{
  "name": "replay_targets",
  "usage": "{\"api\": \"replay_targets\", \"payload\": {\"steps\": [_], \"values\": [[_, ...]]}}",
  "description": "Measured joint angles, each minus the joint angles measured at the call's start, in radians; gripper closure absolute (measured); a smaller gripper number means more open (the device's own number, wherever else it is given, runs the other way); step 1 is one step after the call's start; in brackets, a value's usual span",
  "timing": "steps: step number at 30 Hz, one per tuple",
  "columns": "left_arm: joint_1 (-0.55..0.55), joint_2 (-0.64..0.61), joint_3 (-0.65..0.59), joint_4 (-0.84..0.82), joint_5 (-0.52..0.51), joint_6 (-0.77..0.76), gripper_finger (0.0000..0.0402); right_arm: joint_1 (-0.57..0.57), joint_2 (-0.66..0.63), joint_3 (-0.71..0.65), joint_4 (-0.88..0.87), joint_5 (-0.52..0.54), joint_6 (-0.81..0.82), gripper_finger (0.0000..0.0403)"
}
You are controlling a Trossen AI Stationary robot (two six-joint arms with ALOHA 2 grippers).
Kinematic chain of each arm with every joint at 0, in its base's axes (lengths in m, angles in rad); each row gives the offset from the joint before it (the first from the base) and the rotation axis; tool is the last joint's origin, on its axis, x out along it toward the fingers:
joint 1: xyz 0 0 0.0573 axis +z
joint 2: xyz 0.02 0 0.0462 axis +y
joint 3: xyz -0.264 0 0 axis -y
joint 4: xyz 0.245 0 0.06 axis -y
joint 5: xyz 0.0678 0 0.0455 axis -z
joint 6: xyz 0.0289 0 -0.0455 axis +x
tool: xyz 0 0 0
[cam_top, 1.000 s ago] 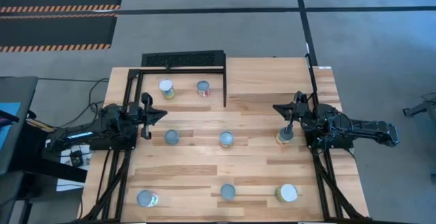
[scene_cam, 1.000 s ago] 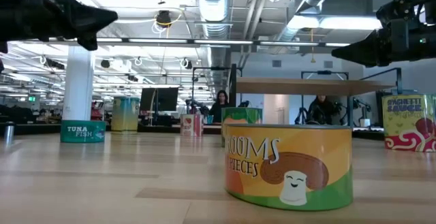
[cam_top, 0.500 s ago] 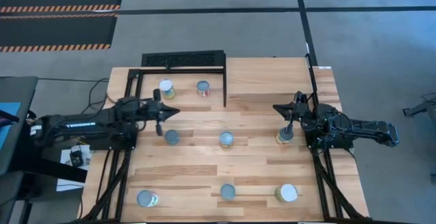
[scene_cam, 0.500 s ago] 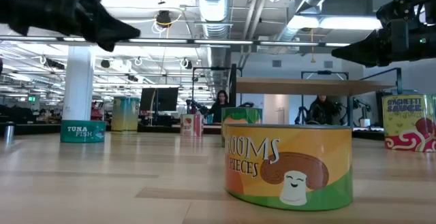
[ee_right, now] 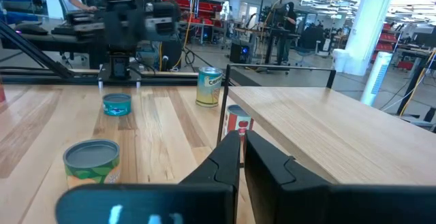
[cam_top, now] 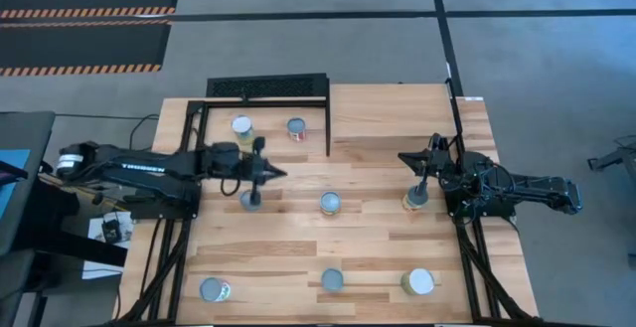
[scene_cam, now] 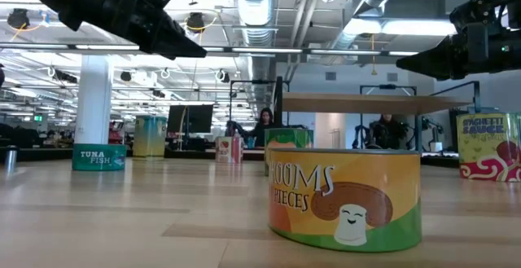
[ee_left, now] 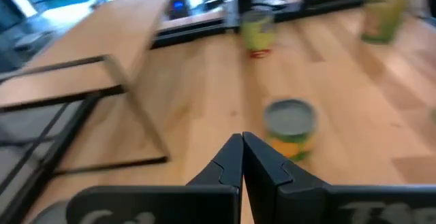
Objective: Pick and place cans onto a shelf
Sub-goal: Put the small canned oranges on the shelf
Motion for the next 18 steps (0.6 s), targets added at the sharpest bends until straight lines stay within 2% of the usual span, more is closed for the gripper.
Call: {"api": "replay_targets", "payload": {"steps": [3,6,12,18], "values": [[-0.075,0.065,0.000,0.089,-0.002,0.005,0.0401,0.000,0.000,0.000,0.000,0.000,0.000,0.0356],[-0.136,0.145,0.000,0.202,-0.054,-0.019,0.0401,0.000,0.000,0.000,0.000,0.000,0.000,0.0356],[-0.181,0.312,0.000,0.387,-0.114,-0.117,0.0399,0.000,0.000,0.000,0.000,0.000,0.000,0.0356],[-0.182,0.479,0.118,0.353,-0.122,-0.093,0.0369,0.000,0.000,0.000,0.000,0.000,0.000,0.0356]]}}
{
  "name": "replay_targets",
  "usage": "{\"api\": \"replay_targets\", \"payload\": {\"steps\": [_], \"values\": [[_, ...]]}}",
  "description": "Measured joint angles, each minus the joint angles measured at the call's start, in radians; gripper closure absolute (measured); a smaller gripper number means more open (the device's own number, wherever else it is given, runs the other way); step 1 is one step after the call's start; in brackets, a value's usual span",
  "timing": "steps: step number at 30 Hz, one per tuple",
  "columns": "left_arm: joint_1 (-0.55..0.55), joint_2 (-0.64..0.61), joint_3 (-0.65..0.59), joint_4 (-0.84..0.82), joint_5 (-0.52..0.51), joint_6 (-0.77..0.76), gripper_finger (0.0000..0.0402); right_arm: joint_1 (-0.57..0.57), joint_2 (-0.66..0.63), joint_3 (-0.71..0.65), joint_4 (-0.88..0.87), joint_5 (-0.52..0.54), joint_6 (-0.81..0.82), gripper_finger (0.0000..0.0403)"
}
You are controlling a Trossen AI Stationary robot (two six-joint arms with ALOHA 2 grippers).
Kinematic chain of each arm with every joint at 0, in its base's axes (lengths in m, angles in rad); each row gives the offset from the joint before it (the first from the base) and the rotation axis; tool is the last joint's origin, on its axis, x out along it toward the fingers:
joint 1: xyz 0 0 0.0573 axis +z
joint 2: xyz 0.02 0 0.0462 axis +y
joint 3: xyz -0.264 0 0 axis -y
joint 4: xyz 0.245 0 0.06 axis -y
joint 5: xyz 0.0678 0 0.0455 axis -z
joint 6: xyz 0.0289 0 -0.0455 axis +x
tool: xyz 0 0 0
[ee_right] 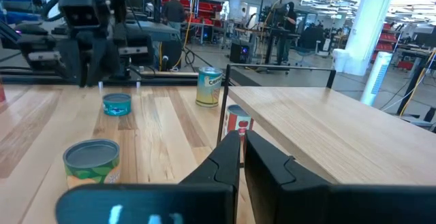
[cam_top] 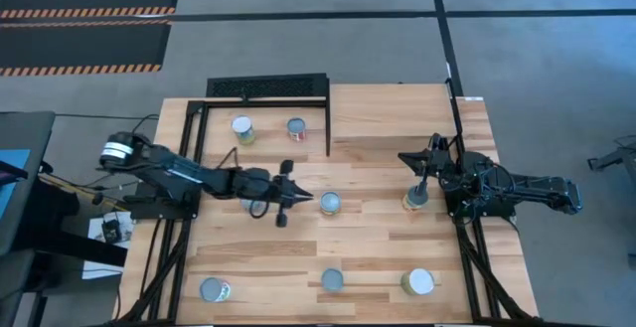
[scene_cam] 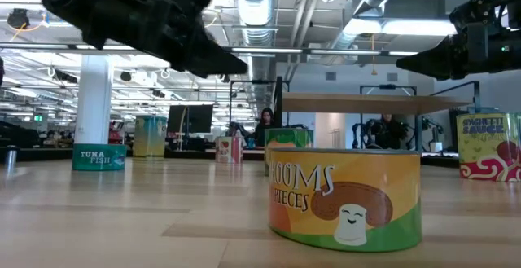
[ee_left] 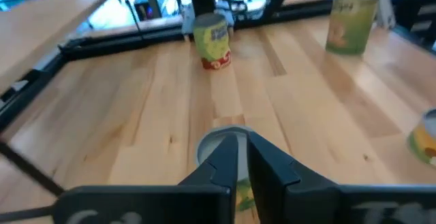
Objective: Pick and place cans onto a shelf
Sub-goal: Put the small canned oranges on the shelf
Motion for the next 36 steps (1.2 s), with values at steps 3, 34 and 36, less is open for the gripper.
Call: {"api": "replay_targets", "payload": {"steps": [3,34,36], "values": [[0.000,0.091,0.106,-0.088,0.020,0.051,0.0345,0.000,0.000,0.000,0.000,0.000,0.000,0.0356],[-0.002,0.304,0.456,-0.609,0.029,0.250,0.0394,0.001,-0.002,0.000,0.000,0.000,0.000,0.0356],[0.006,0.291,0.492,-0.615,0.065,0.228,0.0397,0.001,-0.002,0.000,0.000,0.000,0.000,0.0356]]}}
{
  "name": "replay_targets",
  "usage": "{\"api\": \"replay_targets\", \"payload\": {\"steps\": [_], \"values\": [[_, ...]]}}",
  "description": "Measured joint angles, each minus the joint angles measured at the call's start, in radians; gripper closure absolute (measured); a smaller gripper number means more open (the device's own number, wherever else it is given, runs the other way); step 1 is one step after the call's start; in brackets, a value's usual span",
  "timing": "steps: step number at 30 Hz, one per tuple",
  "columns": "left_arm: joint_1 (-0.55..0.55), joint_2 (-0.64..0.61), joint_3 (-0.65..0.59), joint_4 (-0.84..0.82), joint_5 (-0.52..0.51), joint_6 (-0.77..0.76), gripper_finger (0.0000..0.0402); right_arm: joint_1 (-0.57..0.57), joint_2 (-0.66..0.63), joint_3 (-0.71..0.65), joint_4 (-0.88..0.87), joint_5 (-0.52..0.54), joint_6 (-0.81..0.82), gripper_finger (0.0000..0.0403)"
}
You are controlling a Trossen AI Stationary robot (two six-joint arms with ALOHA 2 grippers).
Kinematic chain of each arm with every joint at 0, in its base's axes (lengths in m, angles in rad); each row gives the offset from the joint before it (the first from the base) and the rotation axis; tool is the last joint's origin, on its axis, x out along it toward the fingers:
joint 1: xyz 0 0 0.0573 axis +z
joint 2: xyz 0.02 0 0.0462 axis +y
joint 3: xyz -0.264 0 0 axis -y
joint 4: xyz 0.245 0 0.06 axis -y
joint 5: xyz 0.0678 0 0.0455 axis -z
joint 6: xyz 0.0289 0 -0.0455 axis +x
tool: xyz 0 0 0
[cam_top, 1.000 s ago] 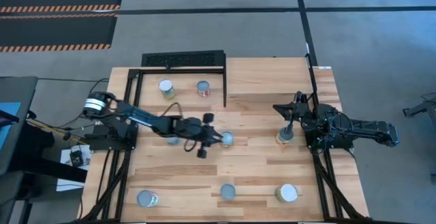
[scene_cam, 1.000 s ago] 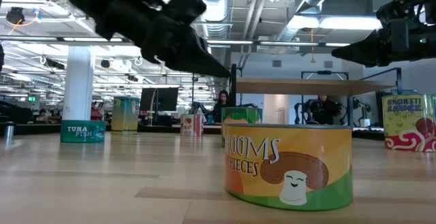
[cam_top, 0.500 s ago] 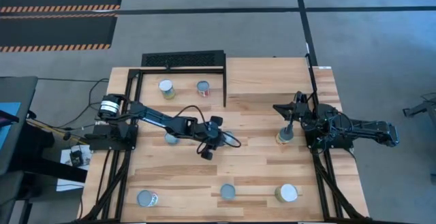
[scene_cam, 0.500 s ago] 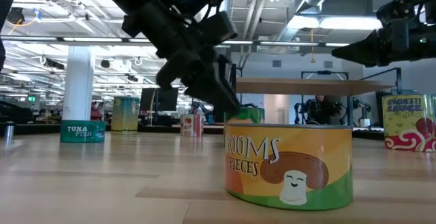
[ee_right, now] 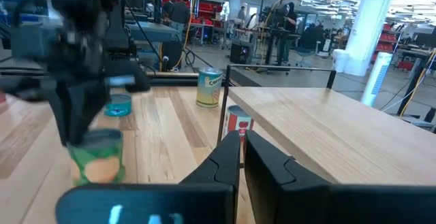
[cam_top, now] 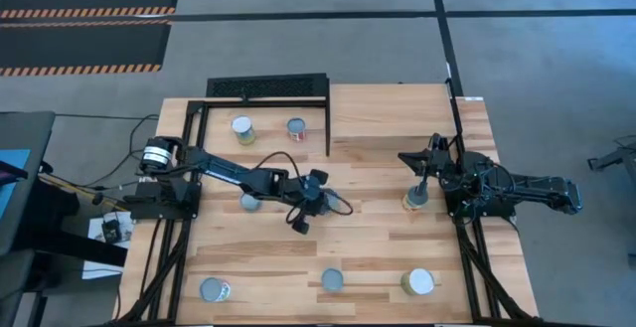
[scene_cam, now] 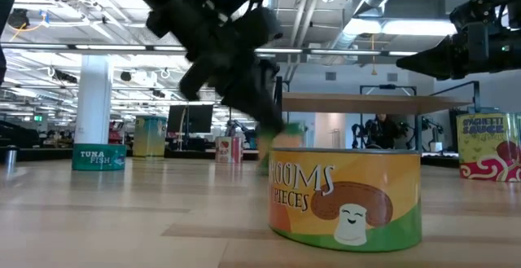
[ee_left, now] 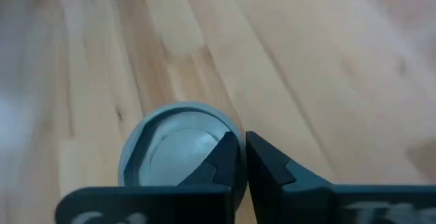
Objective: Pick and place cans onto a shelf
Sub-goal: Put the small canned oranges on the shelf
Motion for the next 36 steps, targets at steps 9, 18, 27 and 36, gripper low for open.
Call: {"api": "replay_targets", "payload": {"steps": [9,18,27,36], "values": [[0.075,-0.036,0.319,-0.167,-0.014,-0.123,0.0400,0.000,0.000,0.000,0.000,0.000,0.000,0.0356],[0.276,-0.036,0.531,-0.269,-0.061,-0.098,0.0401,0.000,0.000,0.000,0.000,0.000,0.000,0.0356],[0.415,-0.026,0.538,-0.167,0.015,-0.098,0.0401,0.000,0.000,0.000,0.000,0.000,0.000,0.0356],[0.486,0.118,0.700,-0.263,0.041,-0.108,0.0401,0.000,0.002,0.000,0.000,-0.001,0.000,0.0356]]}}
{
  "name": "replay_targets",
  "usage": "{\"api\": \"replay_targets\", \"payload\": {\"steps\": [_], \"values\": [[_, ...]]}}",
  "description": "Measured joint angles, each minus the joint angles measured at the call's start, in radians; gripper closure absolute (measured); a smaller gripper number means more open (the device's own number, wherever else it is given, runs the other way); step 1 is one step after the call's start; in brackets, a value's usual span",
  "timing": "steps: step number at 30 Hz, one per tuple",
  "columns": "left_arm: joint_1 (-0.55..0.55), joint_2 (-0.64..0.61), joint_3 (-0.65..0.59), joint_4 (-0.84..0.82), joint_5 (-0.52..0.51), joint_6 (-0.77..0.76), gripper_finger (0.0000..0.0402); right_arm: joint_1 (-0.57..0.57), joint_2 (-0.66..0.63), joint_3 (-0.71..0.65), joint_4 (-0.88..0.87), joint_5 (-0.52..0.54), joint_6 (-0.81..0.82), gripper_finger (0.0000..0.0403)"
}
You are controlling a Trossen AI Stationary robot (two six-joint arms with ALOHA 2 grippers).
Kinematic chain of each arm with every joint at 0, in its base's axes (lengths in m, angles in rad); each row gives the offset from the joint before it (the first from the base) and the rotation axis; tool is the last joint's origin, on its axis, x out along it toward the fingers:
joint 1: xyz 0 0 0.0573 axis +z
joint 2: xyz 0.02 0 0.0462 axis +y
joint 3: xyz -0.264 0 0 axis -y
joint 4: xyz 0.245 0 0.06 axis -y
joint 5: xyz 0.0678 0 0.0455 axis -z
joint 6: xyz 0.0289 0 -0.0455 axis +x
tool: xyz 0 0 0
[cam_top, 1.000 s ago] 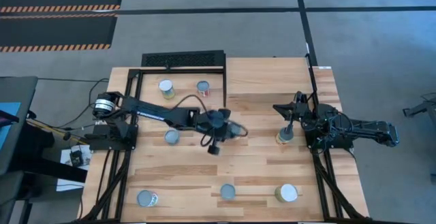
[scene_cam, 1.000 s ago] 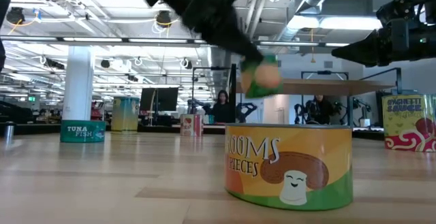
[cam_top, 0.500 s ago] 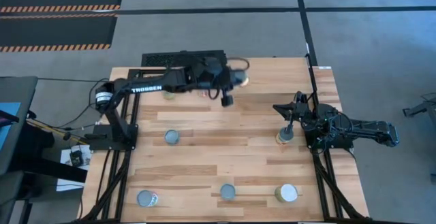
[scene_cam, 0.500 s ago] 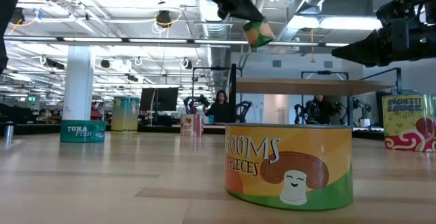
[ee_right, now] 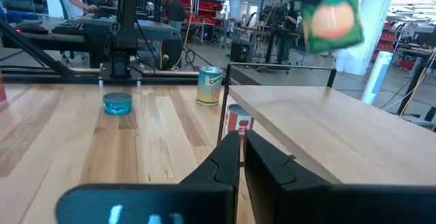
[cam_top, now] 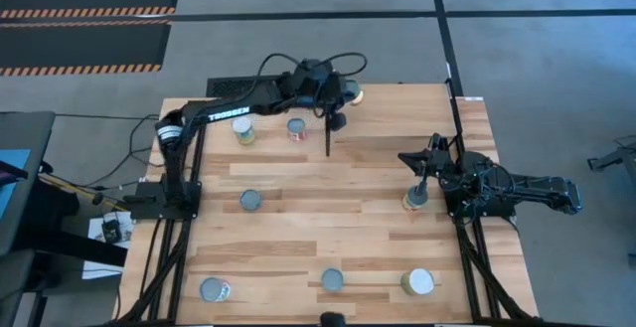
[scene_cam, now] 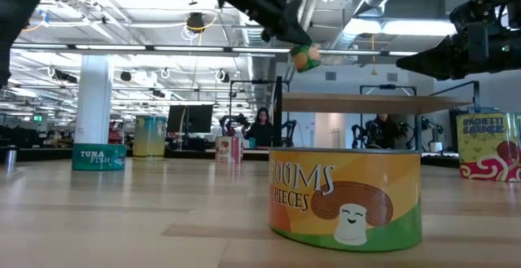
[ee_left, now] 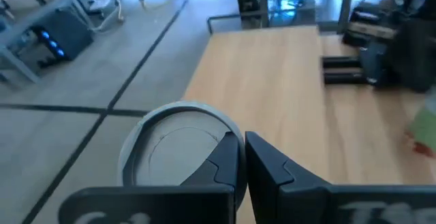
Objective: Pick and place cans onto a shelf
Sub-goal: Put the small canned oranges on the shelf
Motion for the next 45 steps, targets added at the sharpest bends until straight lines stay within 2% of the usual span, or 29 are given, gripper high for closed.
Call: {"api": "replay_targets", "payload": {"steps": [10,15,45], "values": [[0.055,0.296,0.437,-0.346,-0.041,0.027,0.0401,0.000,0.003,0.000,0.000,-0.001,0.000,0.0356],[0.071,0.385,0.556,-0.435,-0.082,0.025,0.0401,0.000,0.003,0.000,0.000,0.000,0.000,0.0356],[0.069,0.403,0.583,-0.442,-0.106,0.045,0.0345,0.000,0.004,0.000,0.000,0.000,0.000,0.0356]]}}
